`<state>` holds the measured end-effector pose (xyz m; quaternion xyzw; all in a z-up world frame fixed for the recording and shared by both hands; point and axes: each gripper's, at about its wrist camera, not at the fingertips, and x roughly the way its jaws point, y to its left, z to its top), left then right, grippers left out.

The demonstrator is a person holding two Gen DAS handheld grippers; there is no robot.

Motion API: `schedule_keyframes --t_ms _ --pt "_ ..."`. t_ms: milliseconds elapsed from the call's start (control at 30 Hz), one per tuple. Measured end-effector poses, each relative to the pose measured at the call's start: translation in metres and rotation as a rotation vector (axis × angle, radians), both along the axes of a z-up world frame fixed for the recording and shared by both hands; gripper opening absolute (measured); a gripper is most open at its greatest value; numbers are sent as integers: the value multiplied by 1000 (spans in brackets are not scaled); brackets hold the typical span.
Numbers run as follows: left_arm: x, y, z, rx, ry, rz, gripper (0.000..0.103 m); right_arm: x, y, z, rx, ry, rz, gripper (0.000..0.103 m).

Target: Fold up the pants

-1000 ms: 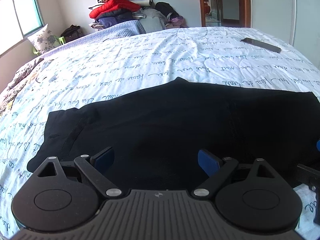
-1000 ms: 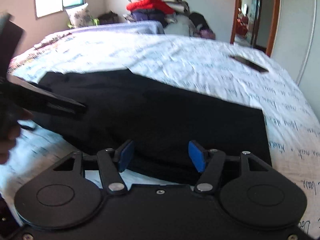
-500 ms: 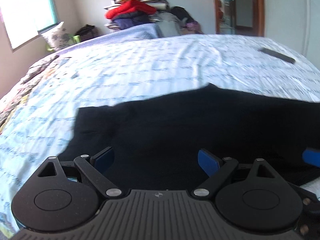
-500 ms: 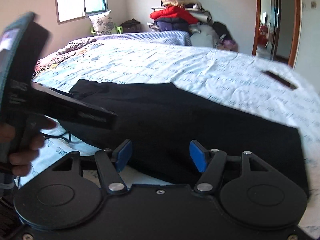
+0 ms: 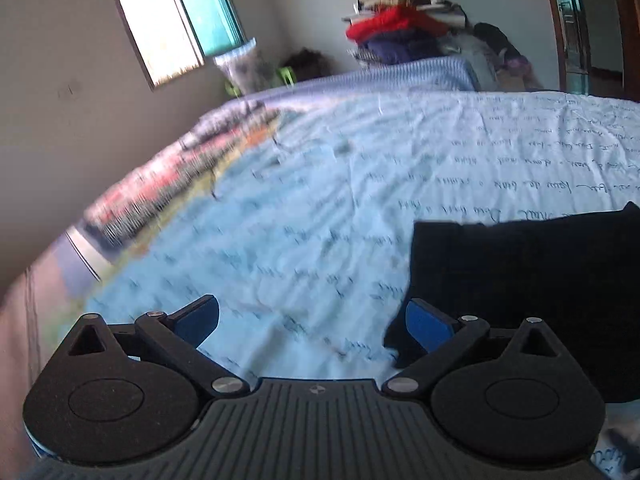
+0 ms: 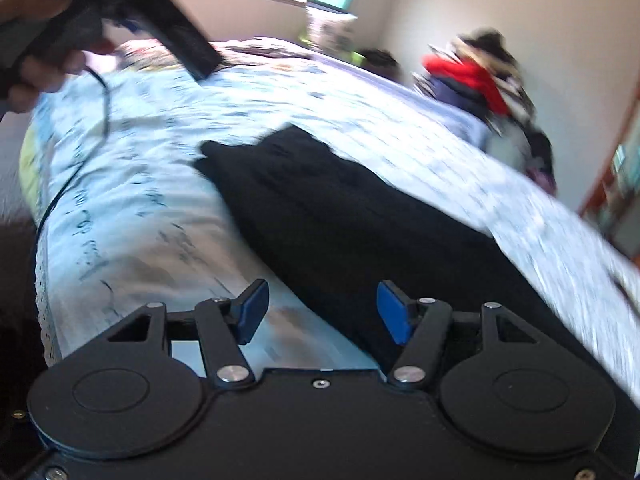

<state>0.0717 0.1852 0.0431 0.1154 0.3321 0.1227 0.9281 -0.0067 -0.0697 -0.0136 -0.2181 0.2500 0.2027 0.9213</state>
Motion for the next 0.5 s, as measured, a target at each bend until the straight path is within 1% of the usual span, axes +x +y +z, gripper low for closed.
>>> schedule_keyframes --t_ms 67,133,200,233,267,333,367,400,433,500 --pt "2 7 -4 -54 19 8 101 5 23 0 -43 -35 50 61" --pt "4 13 -4 -86 23 24 101 11 44 4 -77 -65 95 59" --pt "5 20 0 -103 17 46 101 17 66 1 -130 -90 133 53" --pt "6 22 2 -108 11 47 101 20 76 -1 -162 -100 152 45" --pt "6 23 4 -108 8 44 101 22 85 -4 -194 -112 170 37" --pt "7 22 6 -89 0 41 101 26 101 -9 -267 -138 202 30" --pt "8 22 6 -75 -5 41 101 26 108 -12 -309 -157 220 23" --pt "9 22 5 -61 -9 40 101 25 114 -14 -344 -173 237 19" --pt "10 23 4 -51 -9 40 101 25 118 -16 -368 -188 253 16" --pt "14 26 0 -46 -2 44 101 26 124 -16 -387 -177 289 13"
